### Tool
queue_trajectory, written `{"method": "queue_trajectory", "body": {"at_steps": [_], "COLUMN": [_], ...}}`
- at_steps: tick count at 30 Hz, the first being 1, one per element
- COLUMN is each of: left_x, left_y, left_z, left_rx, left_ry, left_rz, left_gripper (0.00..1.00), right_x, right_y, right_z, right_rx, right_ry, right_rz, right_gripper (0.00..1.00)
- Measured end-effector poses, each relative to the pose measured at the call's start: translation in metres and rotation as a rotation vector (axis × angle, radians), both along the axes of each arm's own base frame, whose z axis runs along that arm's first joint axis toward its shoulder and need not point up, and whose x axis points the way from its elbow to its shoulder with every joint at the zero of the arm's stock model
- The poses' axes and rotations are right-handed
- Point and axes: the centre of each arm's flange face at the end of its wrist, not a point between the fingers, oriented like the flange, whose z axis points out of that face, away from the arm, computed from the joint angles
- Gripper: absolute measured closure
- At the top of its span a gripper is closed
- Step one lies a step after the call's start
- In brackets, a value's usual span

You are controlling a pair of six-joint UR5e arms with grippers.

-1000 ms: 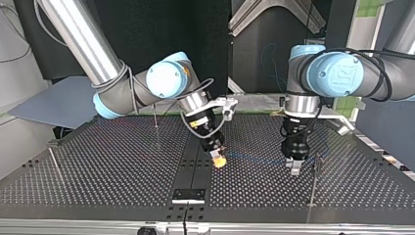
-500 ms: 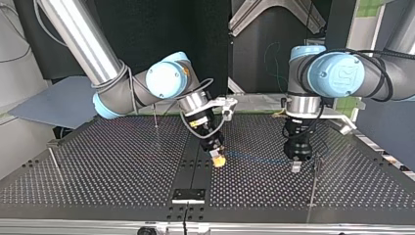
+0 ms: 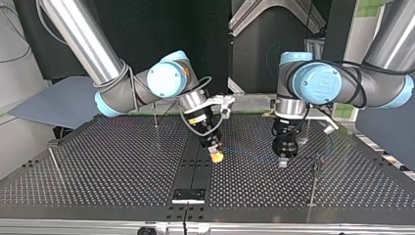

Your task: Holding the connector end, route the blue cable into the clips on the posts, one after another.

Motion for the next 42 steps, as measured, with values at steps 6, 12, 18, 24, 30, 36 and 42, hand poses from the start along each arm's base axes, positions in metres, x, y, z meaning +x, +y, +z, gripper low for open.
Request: {"method": "queue_trajectory", "body": {"at_steps": [6, 12, 18, 24, 30, 36, 42], "left_x": [0.001, 0.003, 0.003, -0.009, -0.024, -0.033, -0.036], "left_y": [-0.017, -0.038, -0.062, -0.084, -0.103, -0.111, -0.12], "left_z": [-0.017, -0.04, -0.064, -0.075, -0.11, -0.154, -0.186], "left_rx": [0.012, 0.017, 0.008, 0.006, 0.029, 0.066, 0.077], "left_ry": [0.028, 0.053, 0.074, 0.089, 0.119, 0.162, 0.192], "left_rz": [0.003, 0.003, 0.002, -0.005, -0.037, -0.053, -0.068], "left_gripper": [1.0, 1.0, 1.0, 1.0, 1.0, 1.0, 1.0], "right_x": [-0.008, -0.015, -0.032, -0.045, -0.054, -0.065, -0.08], "right_y": [-0.008, -0.011, -0.017, -0.024, -0.022, -0.024, -0.029], "right_z": [-0.03, -0.073, -0.107, -0.141, -0.188, -0.206, -0.221], "right_rx": [0.031, 0.08, 0.119, 0.14, 0.185, 0.196, 0.2], "right_ry": [0.032, 0.086, 0.129, 0.15, 0.197, 0.214, 0.215], "right_rz": [-0.016, -0.024, -0.06, -0.082, -0.093, -0.112, -0.137], "right_gripper": [1.0, 1.0, 1.0, 1.0, 1.0, 1.0, 1.0]}}
